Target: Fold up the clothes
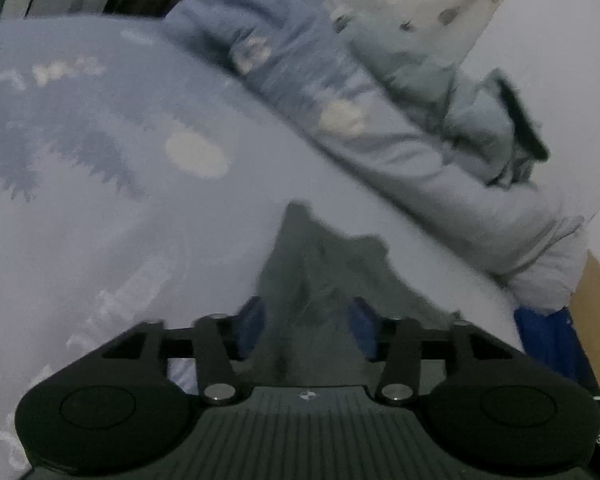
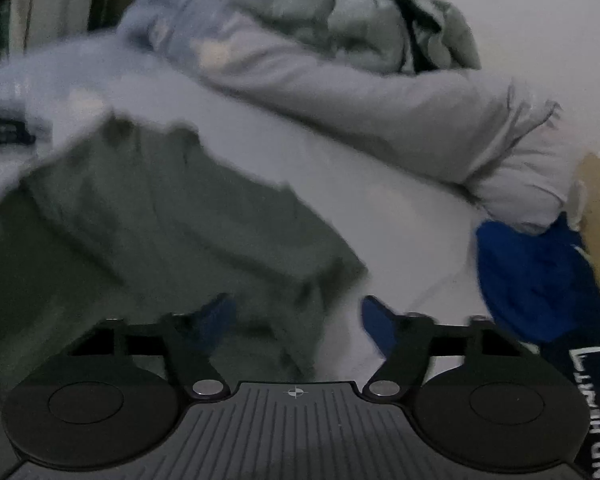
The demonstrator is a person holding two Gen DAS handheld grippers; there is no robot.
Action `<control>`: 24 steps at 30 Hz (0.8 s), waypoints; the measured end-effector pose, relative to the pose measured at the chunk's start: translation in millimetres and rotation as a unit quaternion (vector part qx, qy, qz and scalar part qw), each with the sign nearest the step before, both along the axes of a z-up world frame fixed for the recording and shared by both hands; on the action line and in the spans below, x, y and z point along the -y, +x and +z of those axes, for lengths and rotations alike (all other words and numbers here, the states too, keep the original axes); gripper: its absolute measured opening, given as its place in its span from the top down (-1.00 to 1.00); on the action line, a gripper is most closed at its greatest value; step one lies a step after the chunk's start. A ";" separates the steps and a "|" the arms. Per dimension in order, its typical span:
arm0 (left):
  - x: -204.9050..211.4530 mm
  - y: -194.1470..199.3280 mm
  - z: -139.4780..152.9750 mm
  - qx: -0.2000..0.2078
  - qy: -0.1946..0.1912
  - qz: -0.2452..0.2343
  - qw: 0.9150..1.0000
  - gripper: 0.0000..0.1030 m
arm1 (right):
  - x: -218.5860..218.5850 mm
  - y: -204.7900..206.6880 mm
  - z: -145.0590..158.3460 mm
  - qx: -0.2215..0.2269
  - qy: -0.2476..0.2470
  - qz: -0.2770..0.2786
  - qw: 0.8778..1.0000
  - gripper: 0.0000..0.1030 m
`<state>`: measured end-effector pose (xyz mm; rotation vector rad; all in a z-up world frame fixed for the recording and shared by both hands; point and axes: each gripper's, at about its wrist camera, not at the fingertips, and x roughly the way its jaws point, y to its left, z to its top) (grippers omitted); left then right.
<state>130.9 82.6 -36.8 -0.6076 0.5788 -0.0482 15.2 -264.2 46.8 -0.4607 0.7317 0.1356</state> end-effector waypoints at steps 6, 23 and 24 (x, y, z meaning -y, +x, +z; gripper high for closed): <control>61.3 19.4 21.6 0.032 0.015 -0.159 0.987 -0.51 | 5.2 13.1 -63.4 0.005 -0.043 0.010 0.999 -0.04; 359.4 193.7 2.8 -0.068 0.163 -0.465 0.868 -0.50 | 36.3 26.8 -96.3 0.030 0.035 -0.032 0.998 0.24; 368.5 196.8 -1.8 -0.074 0.176 -0.474 0.860 -0.50 | 35.9 24.0 -98.2 0.027 0.035 -0.023 0.999 0.24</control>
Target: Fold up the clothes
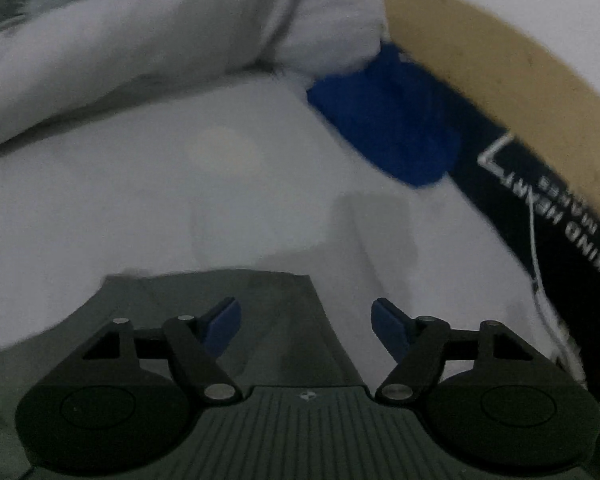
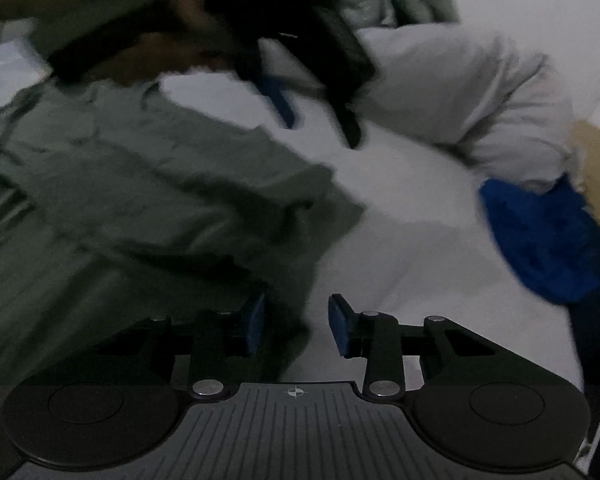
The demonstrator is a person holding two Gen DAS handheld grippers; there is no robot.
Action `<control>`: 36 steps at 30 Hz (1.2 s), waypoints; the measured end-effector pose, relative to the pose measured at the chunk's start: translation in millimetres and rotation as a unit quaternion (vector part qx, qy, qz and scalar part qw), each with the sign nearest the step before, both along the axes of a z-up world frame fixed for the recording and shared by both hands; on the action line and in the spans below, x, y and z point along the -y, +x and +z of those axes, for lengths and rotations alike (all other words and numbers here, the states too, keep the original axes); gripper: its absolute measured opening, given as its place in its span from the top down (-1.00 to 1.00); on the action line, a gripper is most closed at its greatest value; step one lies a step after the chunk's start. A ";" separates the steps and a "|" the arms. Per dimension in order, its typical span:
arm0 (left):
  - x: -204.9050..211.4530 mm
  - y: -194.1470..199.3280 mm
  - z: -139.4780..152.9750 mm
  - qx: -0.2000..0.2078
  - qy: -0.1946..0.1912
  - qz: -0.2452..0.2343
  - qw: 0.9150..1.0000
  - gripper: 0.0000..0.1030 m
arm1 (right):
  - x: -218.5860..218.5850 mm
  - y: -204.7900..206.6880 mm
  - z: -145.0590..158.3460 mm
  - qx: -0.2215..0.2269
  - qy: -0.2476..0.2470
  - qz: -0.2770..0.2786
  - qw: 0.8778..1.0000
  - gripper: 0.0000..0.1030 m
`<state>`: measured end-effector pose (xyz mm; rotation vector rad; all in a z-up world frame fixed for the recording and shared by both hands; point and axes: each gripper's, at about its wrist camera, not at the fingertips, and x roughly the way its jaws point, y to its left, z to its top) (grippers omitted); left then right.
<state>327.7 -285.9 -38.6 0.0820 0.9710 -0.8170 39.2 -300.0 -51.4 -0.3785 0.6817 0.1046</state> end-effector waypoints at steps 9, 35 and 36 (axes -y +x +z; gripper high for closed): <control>60.8 15.4 -41.9 -0.030 0.106 -0.073 0.991 -0.09 | 8.9 -3.3 -11.9 0.002 0.007 0.018 1.000 0.38; 30.1 19.3 -17.5 0.042 0.002 0.022 0.999 0.58 | 12.8 -47.7 -6.3 -0.064 -0.032 0.067 0.995 0.93; 22.4 15.3 -13.1 0.046 -0.002 0.025 0.999 0.39 | 16.8 -49.4 -2.5 -0.057 -0.027 0.057 0.996 0.93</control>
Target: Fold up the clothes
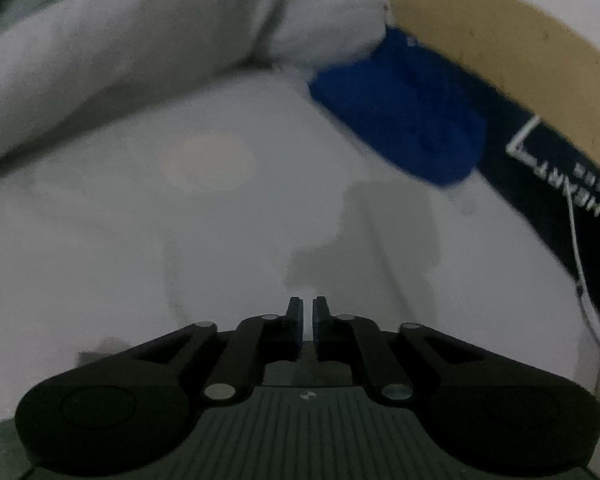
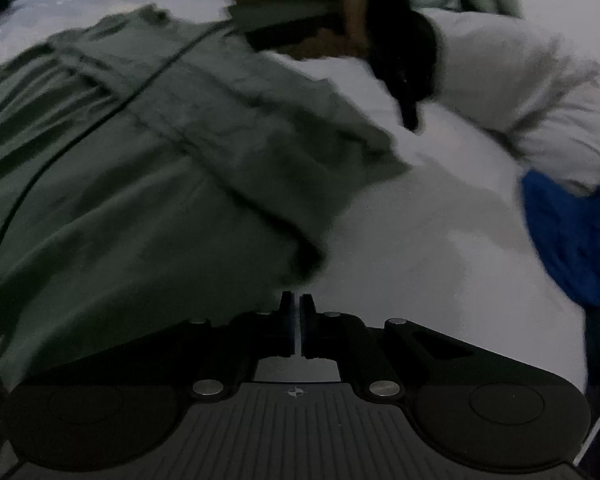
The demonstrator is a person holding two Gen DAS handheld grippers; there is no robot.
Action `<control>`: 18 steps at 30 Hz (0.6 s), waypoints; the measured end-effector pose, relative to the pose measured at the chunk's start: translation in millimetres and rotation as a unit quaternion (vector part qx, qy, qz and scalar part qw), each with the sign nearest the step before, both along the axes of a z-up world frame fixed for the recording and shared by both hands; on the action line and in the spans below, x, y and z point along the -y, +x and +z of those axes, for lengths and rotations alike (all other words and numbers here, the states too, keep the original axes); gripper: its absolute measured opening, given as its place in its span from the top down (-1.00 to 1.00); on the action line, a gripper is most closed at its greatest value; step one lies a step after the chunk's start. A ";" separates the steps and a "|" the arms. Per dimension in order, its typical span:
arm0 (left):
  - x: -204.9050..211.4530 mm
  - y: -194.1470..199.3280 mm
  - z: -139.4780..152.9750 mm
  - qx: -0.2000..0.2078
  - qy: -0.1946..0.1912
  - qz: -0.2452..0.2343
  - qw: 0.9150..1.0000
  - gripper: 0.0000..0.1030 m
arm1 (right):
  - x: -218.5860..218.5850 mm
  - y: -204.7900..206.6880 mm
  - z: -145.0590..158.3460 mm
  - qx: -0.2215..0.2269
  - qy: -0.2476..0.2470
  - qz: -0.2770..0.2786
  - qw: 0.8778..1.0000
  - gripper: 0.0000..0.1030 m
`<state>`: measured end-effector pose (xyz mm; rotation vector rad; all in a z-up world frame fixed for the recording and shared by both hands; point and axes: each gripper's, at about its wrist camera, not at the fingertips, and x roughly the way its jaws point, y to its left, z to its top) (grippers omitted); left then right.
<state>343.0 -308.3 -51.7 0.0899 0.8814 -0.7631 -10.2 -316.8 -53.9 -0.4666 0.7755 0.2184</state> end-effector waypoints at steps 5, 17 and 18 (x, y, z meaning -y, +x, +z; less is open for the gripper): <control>-39.7 -20.9 10.6 0.006 0.019 -0.002 1.000 -0.19 | 28.4 5.4 21.7 0.060 0.084 -0.085 0.991 0.91; -254.3 -74.9 54.2 0.024 0.048 0.250 0.967 -0.34 | 37.9 16.1 34.7 0.064 0.168 -0.126 0.976 0.74; -269.0 -82.8 57.0 0.031 0.058 0.268 0.961 -0.34 | 41.7 17.0 40.2 0.060 0.187 -0.124 0.973 0.56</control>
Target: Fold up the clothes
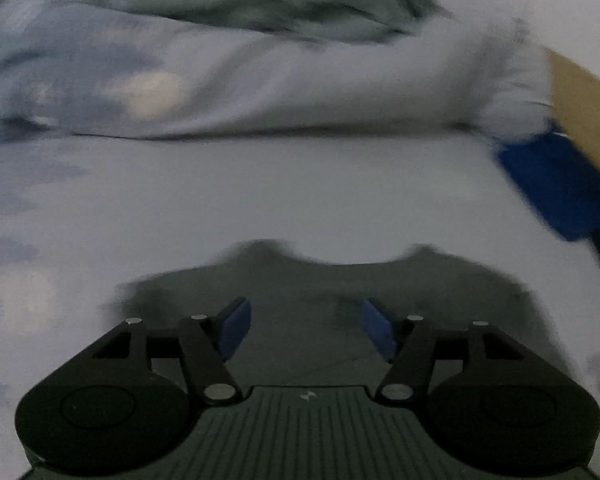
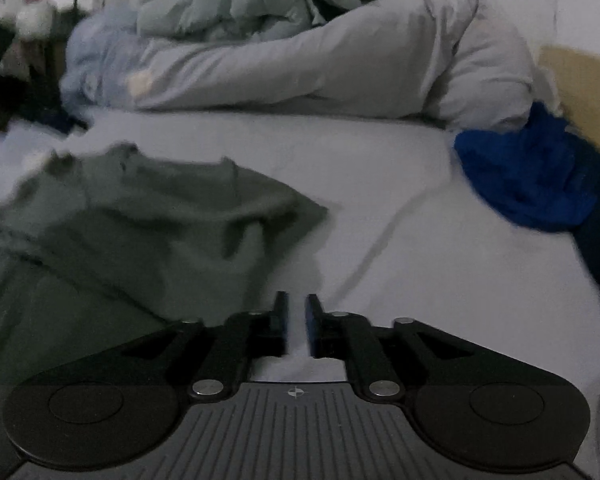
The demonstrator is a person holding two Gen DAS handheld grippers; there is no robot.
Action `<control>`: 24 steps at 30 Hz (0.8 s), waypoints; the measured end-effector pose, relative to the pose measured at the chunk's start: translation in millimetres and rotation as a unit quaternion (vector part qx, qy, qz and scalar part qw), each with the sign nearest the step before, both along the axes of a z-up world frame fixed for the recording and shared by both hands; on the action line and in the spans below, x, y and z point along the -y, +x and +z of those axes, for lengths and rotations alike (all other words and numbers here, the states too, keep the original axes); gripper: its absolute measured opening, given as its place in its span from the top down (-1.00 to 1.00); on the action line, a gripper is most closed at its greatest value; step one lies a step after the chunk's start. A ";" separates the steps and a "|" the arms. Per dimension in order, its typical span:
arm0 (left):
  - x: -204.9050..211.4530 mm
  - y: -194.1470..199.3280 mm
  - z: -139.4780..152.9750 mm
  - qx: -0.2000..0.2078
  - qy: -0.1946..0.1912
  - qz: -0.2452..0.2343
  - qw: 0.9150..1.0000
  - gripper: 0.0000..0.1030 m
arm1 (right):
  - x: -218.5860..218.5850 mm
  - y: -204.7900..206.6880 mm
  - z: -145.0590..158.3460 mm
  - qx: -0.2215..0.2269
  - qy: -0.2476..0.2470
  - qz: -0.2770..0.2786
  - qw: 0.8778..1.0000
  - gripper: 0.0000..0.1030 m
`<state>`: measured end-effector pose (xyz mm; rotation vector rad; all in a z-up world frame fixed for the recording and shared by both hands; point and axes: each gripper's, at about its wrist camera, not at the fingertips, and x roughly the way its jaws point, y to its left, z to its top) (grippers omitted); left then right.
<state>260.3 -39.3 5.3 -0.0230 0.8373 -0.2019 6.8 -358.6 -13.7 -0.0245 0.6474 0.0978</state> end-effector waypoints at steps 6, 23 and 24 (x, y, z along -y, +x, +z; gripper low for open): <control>-46.1 -20.8 -10.8 -0.032 0.008 0.021 0.999 -0.34 | 29.8 -18.5 46.8 0.055 0.163 0.011 0.985 0.11; -51.0 -16.1 -57.8 -0.042 0.023 0.033 0.998 0.76 | 36.0 0.8 28.9 0.040 0.161 -0.050 0.985 0.10; -49.1 -17.1 -58.6 -0.045 0.030 0.034 0.998 0.61 | 35.5 1.7 27.0 0.037 0.161 -0.053 0.985 0.10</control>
